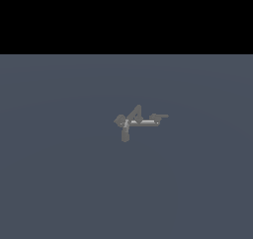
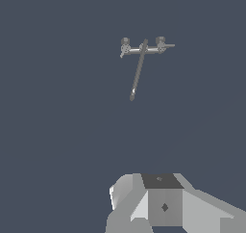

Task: Turn on the faucet by rotating a designated handle.

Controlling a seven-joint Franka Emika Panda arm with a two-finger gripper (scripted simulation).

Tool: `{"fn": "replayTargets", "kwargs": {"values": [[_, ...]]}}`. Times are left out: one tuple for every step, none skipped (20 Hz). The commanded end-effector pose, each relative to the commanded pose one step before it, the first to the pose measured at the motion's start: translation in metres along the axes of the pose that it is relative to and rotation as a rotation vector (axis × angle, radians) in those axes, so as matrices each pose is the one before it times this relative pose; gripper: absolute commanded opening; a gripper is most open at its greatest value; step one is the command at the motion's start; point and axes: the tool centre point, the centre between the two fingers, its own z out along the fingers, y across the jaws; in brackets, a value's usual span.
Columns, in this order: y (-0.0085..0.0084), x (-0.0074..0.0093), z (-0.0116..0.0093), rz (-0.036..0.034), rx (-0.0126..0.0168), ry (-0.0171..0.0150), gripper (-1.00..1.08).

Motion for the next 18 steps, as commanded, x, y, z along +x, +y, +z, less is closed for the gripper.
{"fn": "replayTargets", "kwargs": {"values": [[0.00001, 0.0, 0.0, 0.0, 0.0, 0.0, -1.0], [-0.00005, 0.00014, 0.00017, 0.00069, -0.00002, 0.00001, -1.0], [-0.0002, 0.00043, 0.00051, 0.00183, 0.0, 0.00002, -1.0], [-0.0003, 0.00072, 0.00085, 0.00316, 0.0, 0.00003, -1.0], [-0.00042, 0.00101, 0.00119, 0.00442, 0.0, 0.00004, -1.0], [-0.00054, 0.0013, 0.00153, 0.00569, 0.0, 0.00005, -1.0], [-0.00066, 0.00159, 0.00187, 0.00697, 0.00001, 0.00006, -1.0], [-0.00079, 0.00189, 0.00221, 0.00823, 0.00001, 0.00008, -1.0], [-0.0009, 0.00219, 0.00255, 0.00952, 0.00001, 0.00009, -1.0], [-0.00103, 0.00248, 0.0029, 0.01081, 0.00001, 0.0001, -1.0], [-0.00115, 0.00279, 0.00325, 0.01212, 0.00001, 0.00011, -1.0], [-0.00127, 0.00309, 0.0036, 0.01341, 0.00001, 0.00013, -1.0], [-0.00139, 0.0034, 0.00396, 0.01475, 0.00001, 0.00014, -1.0], [-0.00153, 0.00371, 0.00431, 0.01605, 0.00001, 0.00015, -1.0], [-0.00164, 0.00402, 0.00467, 0.01737, 0.00002, 0.00016, -1.0], [-0.00176, 0.00432, 0.005, 0.01861, 0.00002, 0.00018, -1.0], [-0.00187, 0.00459, 0.00531, 0.01972, 0.00002, 0.00019, -1.0], [-0.00197, 0.00484, 0.00559, 0.0208, 0.00002, 0.0002, -1.0]]}}
